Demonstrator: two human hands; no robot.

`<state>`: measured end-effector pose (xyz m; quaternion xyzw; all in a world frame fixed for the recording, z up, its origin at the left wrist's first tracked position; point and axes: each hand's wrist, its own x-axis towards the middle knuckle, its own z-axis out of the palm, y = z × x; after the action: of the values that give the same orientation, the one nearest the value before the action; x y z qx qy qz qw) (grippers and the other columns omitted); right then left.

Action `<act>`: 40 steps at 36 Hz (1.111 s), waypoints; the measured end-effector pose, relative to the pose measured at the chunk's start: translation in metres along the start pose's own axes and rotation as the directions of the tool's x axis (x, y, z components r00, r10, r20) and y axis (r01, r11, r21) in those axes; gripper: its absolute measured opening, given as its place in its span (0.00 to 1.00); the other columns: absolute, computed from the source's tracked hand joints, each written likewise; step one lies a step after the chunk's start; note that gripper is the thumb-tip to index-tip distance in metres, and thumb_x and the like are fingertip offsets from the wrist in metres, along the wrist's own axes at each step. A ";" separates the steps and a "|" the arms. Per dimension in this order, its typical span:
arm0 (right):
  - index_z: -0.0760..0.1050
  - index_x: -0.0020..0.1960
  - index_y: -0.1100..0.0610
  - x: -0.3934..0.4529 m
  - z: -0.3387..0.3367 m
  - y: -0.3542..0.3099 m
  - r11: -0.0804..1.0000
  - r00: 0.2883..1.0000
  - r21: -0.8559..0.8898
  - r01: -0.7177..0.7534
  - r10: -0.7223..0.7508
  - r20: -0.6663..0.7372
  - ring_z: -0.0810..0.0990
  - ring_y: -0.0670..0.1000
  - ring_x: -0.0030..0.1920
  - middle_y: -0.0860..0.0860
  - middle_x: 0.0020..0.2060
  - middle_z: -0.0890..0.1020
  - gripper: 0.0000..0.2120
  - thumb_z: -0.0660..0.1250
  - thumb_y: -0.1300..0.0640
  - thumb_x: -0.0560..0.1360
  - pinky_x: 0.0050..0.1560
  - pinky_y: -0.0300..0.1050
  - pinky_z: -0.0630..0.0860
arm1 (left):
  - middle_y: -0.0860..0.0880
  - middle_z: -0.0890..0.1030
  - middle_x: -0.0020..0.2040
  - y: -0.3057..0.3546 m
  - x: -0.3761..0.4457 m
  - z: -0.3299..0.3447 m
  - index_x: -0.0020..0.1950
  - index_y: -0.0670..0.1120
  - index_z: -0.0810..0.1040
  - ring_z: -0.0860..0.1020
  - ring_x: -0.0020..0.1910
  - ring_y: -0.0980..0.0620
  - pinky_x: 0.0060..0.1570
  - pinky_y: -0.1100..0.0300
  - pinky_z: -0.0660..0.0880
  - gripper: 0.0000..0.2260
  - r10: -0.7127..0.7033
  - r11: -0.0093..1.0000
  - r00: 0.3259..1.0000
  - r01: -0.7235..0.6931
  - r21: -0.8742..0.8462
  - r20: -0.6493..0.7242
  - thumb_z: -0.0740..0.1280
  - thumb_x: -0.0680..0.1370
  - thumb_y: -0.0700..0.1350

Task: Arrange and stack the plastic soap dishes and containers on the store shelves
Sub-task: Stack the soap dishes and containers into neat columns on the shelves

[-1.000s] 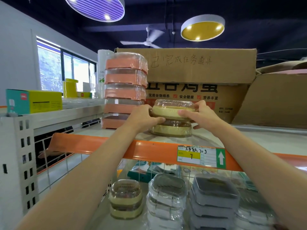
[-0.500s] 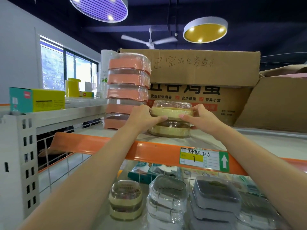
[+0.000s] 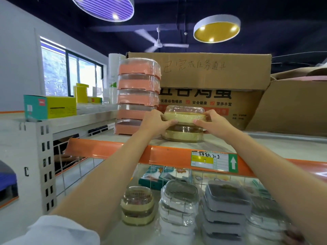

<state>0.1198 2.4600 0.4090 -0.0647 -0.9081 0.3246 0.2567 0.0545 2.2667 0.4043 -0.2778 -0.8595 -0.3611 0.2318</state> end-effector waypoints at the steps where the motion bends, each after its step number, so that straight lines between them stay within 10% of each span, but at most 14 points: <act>1: 0.61 0.72 0.59 -0.001 0.000 0.001 1.000 1.000 -0.014 0.002 -0.002 -0.004 0.75 0.53 0.58 0.53 0.61 0.74 0.34 0.67 0.42 0.74 0.61 0.53 0.74 | 0.43 0.83 0.43 0.000 0.000 0.000 0.47 0.38 0.82 0.75 0.39 0.53 0.35 0.66 0.68 0.21 0.000 1.000 1.000 0.000 -0.002 0.001 0.69 0.74 0.57; 8: 0.60 0.73 0.59 -0.003 -0.002 0.000 0.997 0.999 -0.066 0.041 -0.040 0.014 0.73 0.52 0.60 0.54 0.65 0.73 0.33 0.64 0.42 0.76 0.58 0.45 0.71 | 0.46 0.79 0.45 -0.002 0.000 0.000 0.51 0.38 0.80 0.77 0.46 0.50 0.51 0.56 0.74 0.19 0.003 0.999 1.000 -0.002 -0.046 0.013 0.69 0.75 0.54; 24: 0.62 0.71 0.59 -0.004 -0.003 -0.001 0.988 0.997 -0.135 0.078 -0.077 0.019 0.71 0.48 0.52 0.53 0.61 0.75 0.30 0.63 0.42 0.76 0.51 0.42 0.69 | 0.51 0.76 0.37 0.002 0.001 0.005 0.46 0.42 0.76 0.70 0.35 0.58 0.31 0.67 0.63 0.15 0.020 0.994 1.000 -0.017 0.111 -0.021 0.65 0.78 0.54; 31: 0.58 0.73 0.63 -0.012 -0.008 -0.009 0.973 0.997 -0.225 0.046 -0.029 0.076 0.70 0.55 0.64 0.57 0.68 0.69 0.34 0.60 0.42 0.78 0.54 0.43 0.67 | 0.46 0.75 0.34 0.007 -0.009 -0.013 0.39 0.41 0.72 0.73 0.35 0.48 0.30 0.60 0.66 0.13 0.014 0.984 0.997 -0.026 0.175 0.069 0.64 0.78 0.49; 40: 0.60 0.73 0.57 -0.068 -0.014 -0.031 0.779 0.931 -0.553 0.297 -0.365 -0.015 0.64 0.56 0.69 0.56 0.69 0.66 0.29 0.63 0.46 0.78 0.66 0.54 0.67 | 0.47 0.75 0.55 0.003 -0.051 -0.029 0.60 0.42 0.72 0.72 0.49 0.52 0.44 0.62 0.68 0.13 0.239 0.879 0.970 -0.193 0.437 -0.052 0.63 0.77 0.45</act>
<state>0.1872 2.4241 0.4088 0.0066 -0.9419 -0.0001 0.3357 0.0997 2.2307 0.3928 -0.2948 -0.8681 -0.1492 0.3705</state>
